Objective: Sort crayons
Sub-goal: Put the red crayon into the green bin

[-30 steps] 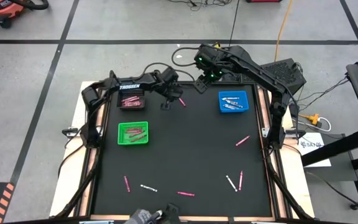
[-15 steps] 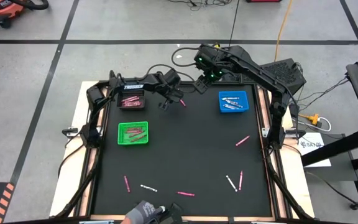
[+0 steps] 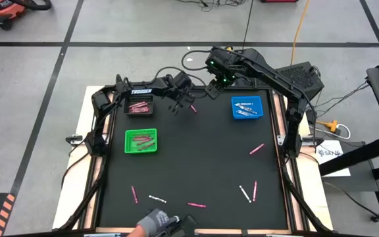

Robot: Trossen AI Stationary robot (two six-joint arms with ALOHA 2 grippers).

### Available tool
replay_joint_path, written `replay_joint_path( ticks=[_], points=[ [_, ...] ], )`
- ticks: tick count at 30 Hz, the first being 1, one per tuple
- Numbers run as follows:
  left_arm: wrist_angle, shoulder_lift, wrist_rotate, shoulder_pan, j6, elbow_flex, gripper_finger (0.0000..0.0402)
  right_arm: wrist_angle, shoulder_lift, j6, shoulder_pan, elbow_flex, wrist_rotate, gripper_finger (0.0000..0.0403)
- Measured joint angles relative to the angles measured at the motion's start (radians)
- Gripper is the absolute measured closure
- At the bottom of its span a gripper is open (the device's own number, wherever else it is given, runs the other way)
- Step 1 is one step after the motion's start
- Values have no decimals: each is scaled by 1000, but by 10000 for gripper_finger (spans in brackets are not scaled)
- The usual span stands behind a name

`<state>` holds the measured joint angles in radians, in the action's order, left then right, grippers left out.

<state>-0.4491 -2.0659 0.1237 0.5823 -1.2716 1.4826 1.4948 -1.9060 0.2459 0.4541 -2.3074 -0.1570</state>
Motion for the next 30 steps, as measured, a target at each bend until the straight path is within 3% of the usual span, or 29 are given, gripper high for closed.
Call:
replay_joint_path(
  ticks=[14, 21, 30],
  points=[
    [81, -44, -31, 4, -16, 41, 332, 0, 0, 0, -1, 0, 0, 245],
    [14, -78, -26, 2, 8, 196, 332, 2, 0, -21, -5, 0, 0, 245],
    [-103, -95, -13, -8, 3, 200, 332, 3, 0, -31, -5, 0, -1, 245]
  ],
)
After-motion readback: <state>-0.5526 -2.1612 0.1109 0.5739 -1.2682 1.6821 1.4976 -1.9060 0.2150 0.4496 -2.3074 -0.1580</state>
